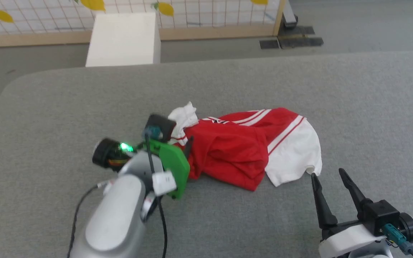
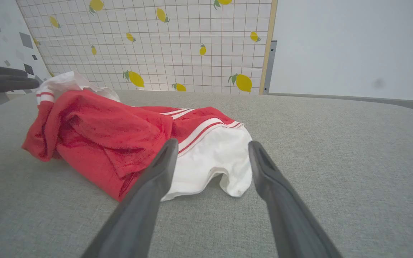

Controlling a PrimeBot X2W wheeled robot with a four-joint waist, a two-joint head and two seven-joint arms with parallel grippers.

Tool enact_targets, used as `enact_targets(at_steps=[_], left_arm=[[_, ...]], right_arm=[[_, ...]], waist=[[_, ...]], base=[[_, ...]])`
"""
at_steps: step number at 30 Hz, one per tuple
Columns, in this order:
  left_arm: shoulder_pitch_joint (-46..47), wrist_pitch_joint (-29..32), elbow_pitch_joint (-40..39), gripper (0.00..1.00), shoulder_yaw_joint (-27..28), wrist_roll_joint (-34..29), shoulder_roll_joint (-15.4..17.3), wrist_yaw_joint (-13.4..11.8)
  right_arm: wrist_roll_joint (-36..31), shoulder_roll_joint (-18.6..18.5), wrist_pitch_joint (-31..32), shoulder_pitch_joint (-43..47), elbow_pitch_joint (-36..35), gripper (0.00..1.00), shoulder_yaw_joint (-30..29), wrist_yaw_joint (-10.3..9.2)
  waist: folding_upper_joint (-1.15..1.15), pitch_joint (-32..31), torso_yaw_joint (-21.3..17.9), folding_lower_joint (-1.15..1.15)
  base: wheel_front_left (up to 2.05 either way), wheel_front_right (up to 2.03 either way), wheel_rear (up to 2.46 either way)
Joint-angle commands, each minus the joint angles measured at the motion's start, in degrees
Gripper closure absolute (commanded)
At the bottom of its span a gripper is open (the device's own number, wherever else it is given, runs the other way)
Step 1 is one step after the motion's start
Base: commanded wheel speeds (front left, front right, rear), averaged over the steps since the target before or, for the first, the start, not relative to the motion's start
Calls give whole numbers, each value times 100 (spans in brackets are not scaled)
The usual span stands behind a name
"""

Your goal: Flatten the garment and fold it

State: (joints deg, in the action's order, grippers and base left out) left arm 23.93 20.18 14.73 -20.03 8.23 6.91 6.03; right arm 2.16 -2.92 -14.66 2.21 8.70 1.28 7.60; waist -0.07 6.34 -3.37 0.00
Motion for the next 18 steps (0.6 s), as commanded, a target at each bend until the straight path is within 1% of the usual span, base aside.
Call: enact_targets(at_steps=[1,6,9,12,13,14,18], left_arm=[[214,144,73,0,20,-9,8,-9],[652,558,398,0,41,-74,46,-102],[853,654,619,0,69,-119,66,-196],[979,685,825,0,58,-81,52,-180],[1016,685,896,8,41,-81,61,-168],[1040,637,928,100,58,-53,51,-171],[1085,370,1004,100,126,37,12,-223]], right_arm=[[47,4,-34,-103,-5,0,-10,-11],[61,4,-34,-172,5,0,2,-11],[71,4,-34,-220,4,0,5,-11],[77,4,-34,-262,2,0,12,-11],[78,4,-34,-278,6,0,16,-11],[79,4,-34,-287,8,0,17,-11],[76,4,-34,-291,38,0,-13,-11]], waist=[[7,221,-176,0],[7,411,-259,0],[7,509,-279,0],[7,590,-283,0],[7,609,-281,0],[7,620,-277,0],[7,587,-202,0]], base=[[0,0,0],[0,0,0],[0,0,0],[0,0,0],[0,0,0],[0,0,0],[0,0,0]])
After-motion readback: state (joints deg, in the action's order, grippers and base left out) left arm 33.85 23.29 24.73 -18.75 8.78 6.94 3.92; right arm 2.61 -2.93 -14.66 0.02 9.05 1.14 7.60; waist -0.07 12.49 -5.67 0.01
